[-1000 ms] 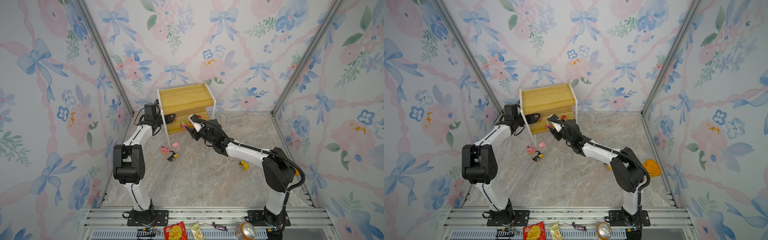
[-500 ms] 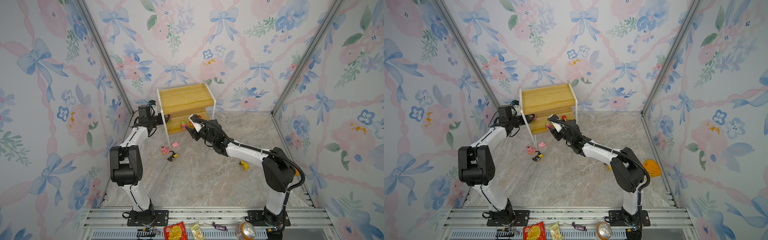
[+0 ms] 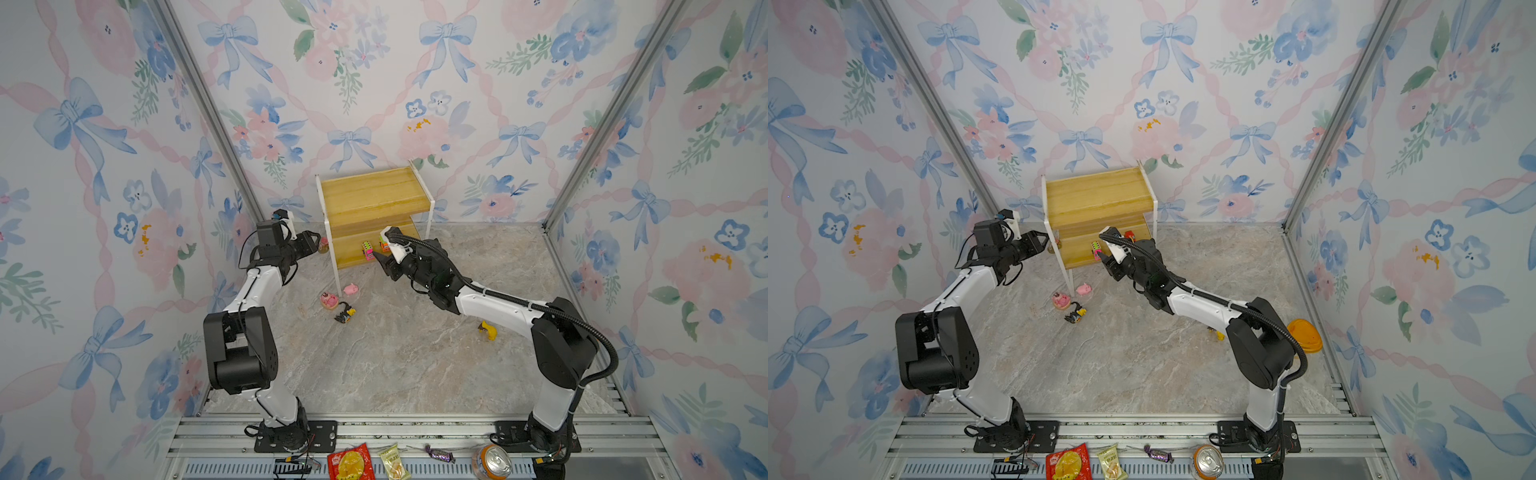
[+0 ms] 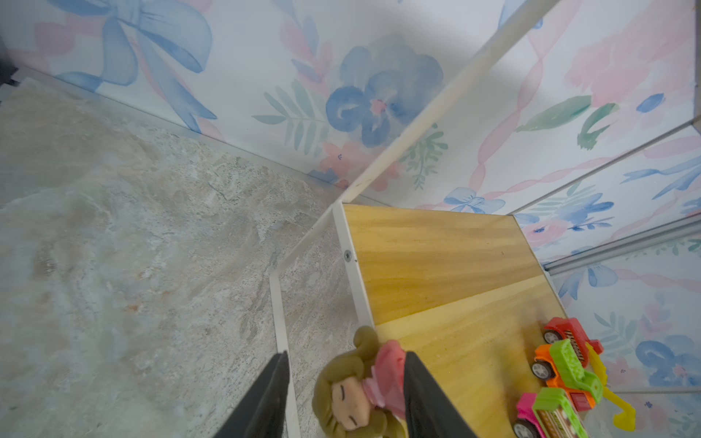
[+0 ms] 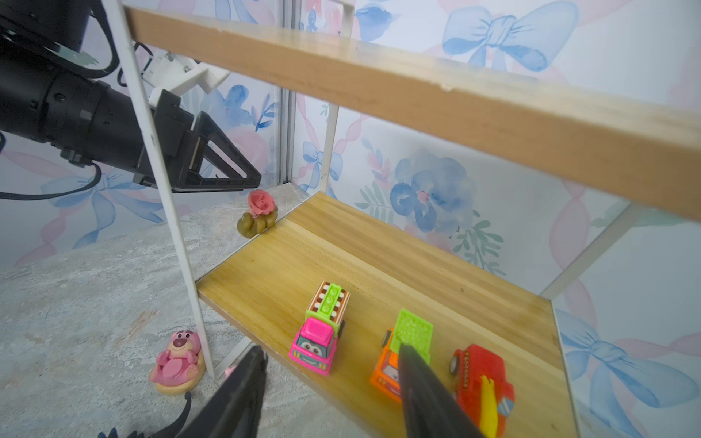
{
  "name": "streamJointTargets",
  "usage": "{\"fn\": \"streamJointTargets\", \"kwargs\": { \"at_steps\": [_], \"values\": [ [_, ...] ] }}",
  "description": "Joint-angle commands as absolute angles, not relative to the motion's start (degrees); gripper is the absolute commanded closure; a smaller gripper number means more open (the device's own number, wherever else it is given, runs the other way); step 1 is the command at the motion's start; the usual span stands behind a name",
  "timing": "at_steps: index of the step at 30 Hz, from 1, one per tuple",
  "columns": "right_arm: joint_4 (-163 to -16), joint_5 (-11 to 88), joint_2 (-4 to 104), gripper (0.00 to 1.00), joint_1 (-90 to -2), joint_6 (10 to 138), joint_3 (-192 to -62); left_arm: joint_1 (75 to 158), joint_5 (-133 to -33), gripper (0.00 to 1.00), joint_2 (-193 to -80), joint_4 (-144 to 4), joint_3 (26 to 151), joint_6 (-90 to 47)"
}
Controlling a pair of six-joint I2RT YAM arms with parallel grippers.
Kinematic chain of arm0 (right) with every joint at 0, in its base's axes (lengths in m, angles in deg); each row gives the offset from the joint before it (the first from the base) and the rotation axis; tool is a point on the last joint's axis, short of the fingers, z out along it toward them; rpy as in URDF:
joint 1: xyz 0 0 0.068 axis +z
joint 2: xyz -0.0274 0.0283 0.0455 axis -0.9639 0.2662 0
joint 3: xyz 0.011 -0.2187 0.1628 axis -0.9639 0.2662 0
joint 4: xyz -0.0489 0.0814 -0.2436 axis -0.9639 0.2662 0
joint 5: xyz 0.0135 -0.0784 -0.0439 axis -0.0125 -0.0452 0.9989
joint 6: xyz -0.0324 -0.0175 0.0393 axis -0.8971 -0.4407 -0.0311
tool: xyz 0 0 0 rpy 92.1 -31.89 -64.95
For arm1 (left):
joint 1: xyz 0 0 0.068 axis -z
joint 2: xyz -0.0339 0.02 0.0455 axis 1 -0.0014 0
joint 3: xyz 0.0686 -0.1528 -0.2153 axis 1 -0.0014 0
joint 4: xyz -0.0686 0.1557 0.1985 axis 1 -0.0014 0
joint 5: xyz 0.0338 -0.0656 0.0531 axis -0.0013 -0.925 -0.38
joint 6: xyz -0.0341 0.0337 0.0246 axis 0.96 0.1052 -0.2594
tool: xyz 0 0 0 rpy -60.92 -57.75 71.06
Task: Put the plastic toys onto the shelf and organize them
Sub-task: 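Pull the doll out of the shelf with the left gripper while the right withdraws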
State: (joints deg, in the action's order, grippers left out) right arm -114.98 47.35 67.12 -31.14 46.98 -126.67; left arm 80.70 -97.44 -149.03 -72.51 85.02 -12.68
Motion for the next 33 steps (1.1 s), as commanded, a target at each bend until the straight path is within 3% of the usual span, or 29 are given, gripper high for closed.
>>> {"fn": "streamJointTargets", "kwargs": {
  "at_steps": [1, 11, 22, 33],
  "values": [
    [-116.14, 47.58, 64.31, 0.42, -31.81, 48.92, -125.55, 79.93, -93.04, 0.5, -143.88, -72.14, 81.74, -10.53],
    [-116.36, 48.01, 60.21, 0.42, -31.59, 50.61, -120.35, 79.39, -85.95, 0.51, -137.22, -74.16, 71.18, -7.55],
    [-117.06, 50.82, 53.09, 0.43, -29.46, 55.83, -109.87, 79.79, -85.14, 0.2, -146.84, -75.4, 72.43, -6.88],
    [-117.22, 50.65, 46.67, 0.42, -28.92, 58.55, -100.29, 84.56, -82.66, 0.12, -160.75, -78.86, 86.95, -18.7]
  ]
}}
